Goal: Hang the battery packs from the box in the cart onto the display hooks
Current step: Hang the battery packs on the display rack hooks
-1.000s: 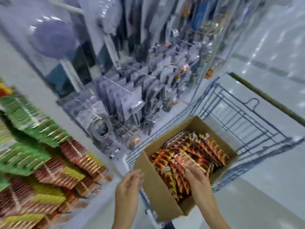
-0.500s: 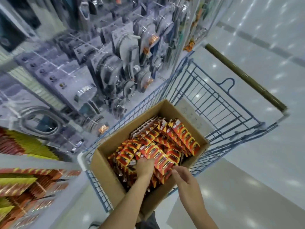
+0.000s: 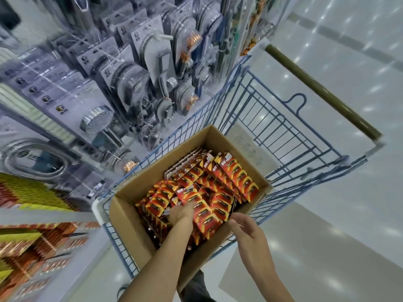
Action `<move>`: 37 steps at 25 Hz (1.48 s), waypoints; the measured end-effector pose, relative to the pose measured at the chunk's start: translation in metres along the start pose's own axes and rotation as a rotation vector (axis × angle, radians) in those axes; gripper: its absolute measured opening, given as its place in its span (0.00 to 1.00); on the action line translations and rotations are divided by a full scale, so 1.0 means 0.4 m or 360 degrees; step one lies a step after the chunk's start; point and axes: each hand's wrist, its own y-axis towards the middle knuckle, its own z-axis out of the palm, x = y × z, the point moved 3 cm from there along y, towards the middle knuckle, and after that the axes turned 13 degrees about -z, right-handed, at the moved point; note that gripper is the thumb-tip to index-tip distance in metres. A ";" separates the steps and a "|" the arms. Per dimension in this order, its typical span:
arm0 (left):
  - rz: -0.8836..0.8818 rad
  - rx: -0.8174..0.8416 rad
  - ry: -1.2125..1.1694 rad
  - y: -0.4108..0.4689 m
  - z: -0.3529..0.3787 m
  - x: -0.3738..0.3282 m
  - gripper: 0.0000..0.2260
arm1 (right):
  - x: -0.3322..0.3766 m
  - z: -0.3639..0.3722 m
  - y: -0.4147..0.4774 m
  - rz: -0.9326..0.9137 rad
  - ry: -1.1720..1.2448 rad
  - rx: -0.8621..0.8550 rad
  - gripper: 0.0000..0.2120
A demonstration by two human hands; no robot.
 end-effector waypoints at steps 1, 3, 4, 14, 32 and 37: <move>0.0093 -0.0004 0.0052 -0.018 -0.030 0.000 0.23 | 0.001 -0.002 0.007 0.0001 0.0022 -0.0014 0.07; 0.0335 -0.0008 0.0114 -0.069 -0.108 0.012 0.13 | 0.000 0.005 0.034 0.0010 0.0031 -0.0021 0.08; 0.0441 0.0012 0.0107 -0.108 -0.148 0.025 0.10 | -0.003 0.013 0.054 0.0017 0.0018 -0.0016 0.08; 0.0561 0.0266 -0.0551 -0.248 -0.451 0.141 0.15 | -0.100 0.313 0.313 -0.0337 -0.1157 0.0718 0.29; 0.0822 0.0379 -0.1164 -0.309 -0.785 0.150 0.12 | 0.353 0.360 -0.009 -0.0549 0.0688 0.0942 0.12; 0.0991 0.0390 -0.1447 -0.364 -1.017 0.166 0.11 | 0.526 0.494 -0.225 -0.0635 0.0885 0.1163 0.16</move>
